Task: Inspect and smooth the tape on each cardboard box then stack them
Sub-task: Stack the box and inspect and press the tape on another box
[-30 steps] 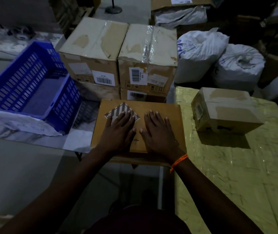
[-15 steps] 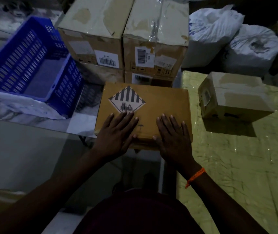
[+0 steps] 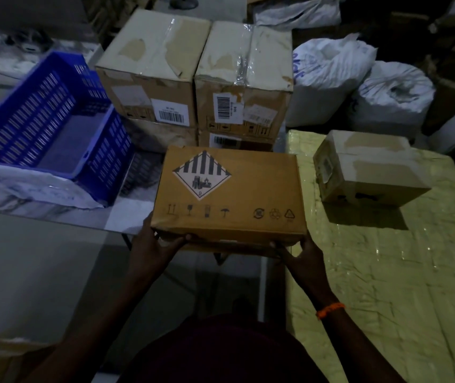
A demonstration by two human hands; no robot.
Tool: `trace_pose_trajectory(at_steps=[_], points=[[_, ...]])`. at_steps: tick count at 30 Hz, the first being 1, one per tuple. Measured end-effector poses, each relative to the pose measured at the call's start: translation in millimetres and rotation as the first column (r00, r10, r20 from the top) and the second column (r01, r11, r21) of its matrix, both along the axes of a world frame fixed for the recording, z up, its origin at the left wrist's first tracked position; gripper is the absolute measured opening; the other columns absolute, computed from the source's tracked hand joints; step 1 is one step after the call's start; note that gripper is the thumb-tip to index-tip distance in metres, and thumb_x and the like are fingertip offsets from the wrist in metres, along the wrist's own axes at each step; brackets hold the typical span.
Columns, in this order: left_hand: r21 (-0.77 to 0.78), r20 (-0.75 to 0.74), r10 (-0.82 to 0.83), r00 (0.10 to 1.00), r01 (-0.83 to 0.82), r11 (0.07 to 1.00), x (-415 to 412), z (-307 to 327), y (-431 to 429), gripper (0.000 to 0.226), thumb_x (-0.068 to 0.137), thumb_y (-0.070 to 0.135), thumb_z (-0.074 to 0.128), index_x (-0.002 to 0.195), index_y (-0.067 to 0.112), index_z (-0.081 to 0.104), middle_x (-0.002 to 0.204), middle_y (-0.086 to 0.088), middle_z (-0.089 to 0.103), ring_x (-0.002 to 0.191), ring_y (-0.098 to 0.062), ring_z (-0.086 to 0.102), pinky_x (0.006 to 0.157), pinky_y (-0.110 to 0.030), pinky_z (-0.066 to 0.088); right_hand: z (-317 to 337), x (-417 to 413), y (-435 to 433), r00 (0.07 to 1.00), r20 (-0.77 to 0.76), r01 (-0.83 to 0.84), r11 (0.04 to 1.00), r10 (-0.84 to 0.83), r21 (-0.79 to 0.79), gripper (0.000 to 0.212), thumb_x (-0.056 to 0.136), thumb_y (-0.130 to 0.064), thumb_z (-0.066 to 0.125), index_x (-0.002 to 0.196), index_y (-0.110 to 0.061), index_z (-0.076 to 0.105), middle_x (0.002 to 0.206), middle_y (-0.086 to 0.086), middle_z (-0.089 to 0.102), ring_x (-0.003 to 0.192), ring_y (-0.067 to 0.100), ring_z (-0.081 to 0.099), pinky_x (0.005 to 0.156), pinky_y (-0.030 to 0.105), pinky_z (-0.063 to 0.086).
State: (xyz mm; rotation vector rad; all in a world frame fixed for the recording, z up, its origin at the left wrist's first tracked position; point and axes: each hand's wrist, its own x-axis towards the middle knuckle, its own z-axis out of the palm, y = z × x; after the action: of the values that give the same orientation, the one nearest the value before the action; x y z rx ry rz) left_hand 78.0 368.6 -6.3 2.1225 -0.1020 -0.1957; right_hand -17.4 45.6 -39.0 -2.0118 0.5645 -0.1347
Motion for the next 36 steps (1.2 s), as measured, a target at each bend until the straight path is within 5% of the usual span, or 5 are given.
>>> trace_pose_trajectory(at_steps=[9, 15, 23, 29, 36], points=[[-0.154, 0.072, 0.271, 0.96, -0.258, 0.954, 24.7, 25.1, 1.3, 0.096, 0.072, 0.073, 0.069, 0.151, 0.028, 0.037, 0.149, -0.004, 0.048, 0.128, -0.016, 0.05, 0.089, -0.025, 0.045, 36.1, 33.6, 1.9, 0.975, 0.21, 0.062, 0.994, -0.079, 0.085, 0.06, 0.07, -0.061, 0.084, 0.124, -0.041, 0.065, 0.118, -0.01, 0.056, 0.111, 0.002, 0.062, 0.088, 0.022, 0.056], [0.046, 0.022, 0.112, 0.993, -0.113, 0.993, 56.9, 19.0, 1.2, 0.088, 0.085, 0.058, 0.072, 0.156, 0.026, 0.031, 0.155, -0.009, 0.041, 0.135, -0.027, 0.043, 0.107, -0.044, 0.041, 35.7, 79.5, -11.9, 0.998, 0.056, 0.013, 0.999, -0.01, -0.053, 0.071, 0.075, -0.075, 0.077, 0.136, -0.039, 0.063, 0.12, 0.006, 0.061, 0.107, 0.016, 0.065, 0.085, 0.034, 0.061], [0.129, 0.039, 0.005, 0.999, -0.01, 0.992, 90.3, 16.5, -25.5, 0.076, 0.098, 0.042, 0.065, 0.158, 0.02, 0.025, 0.157, -0.012, 0.04, 0.139, -0.03, 0.041, 0.102, -0.031, 0.031, 27.4, 116.0, -23.4, 1.0, 0.02, 0.024, 1.0, -0.024, -0.017, 0.063, 0.077, -0.071, 0.073, 0.121, -0.027, 0.07, 0.109, 0.005, 0.073, 0.096, 0.016, 0.072, 0.086, 0.042, 0.063], [0.579, 0.226, -0.269, 0.936, 0.093, 0.81, 99.5, 7.1, -46.7, 0.065, 0.104, 0.045, 0.042, 0.16, 0.015, 0.025, 0.168, -0.016, 0.018, 0.155, -0.037, 0.014, 0.124, -0.058, 0.017, 41.3, 120.2, 16.6, 0.994, -0.048, -0.108, 0.804, 0.098, -0.584, 0.079, 0.101, -0.052, 0.05, 0.163, -0.009, 0.024, 0.169, 0.014, 0.021, 0.157, 0.032, 0.015, 0.127, 0.048, 0.019], [0.7, 0.132, -0.561, 0.818, 0.324, 0.637, 106.6, -1.7, -88.7, 0.07, 0.101, 0.052, 0.011, 0.163, 0.021, 0.023, 0.171, -0.005, 0.014, 0.158, -0.026, 0.012, 0.124, -0.053, 0.009, 34.3, 147.5, 57.7, 0.887, -0.24, -0.449, 0.62, 0.394, -0.643, 0.07, 0.109, -0.051, 0.027, 0.165, -0.016, 0.008, 0.174, 0.004, 0.002, 0.16, 0.021, -0.004, 0.128, 0.049, -0.002]])
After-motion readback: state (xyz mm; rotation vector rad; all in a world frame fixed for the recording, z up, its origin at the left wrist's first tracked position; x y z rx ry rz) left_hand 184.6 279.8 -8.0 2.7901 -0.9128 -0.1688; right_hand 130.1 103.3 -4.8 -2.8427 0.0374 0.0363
